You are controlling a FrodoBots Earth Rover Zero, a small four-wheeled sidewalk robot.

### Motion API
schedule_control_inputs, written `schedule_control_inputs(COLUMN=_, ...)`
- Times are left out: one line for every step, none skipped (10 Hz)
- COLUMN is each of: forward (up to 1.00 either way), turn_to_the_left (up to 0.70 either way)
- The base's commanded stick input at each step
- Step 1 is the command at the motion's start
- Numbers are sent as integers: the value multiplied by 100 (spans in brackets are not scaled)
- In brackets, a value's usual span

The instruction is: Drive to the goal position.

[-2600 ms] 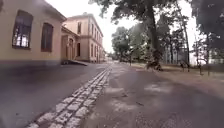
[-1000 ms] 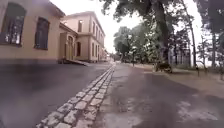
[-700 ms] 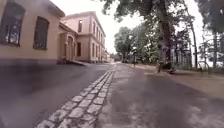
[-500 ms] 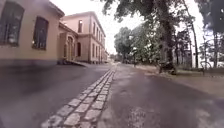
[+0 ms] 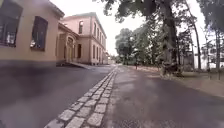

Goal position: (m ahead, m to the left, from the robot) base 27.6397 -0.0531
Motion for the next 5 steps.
schedule_control_inputs(forward=70, turn_to_the_left=-27)
schedule_control_inputs(forward=70, turn_to_the_left=-14)
schedule_control_inputs(forward=70, turn_to_the_left=0)
schedule_control_inputs(forward=70, turn_to_the_left=0)
schedule_control_inputs(forward=70, turn_to_the_left=-8)
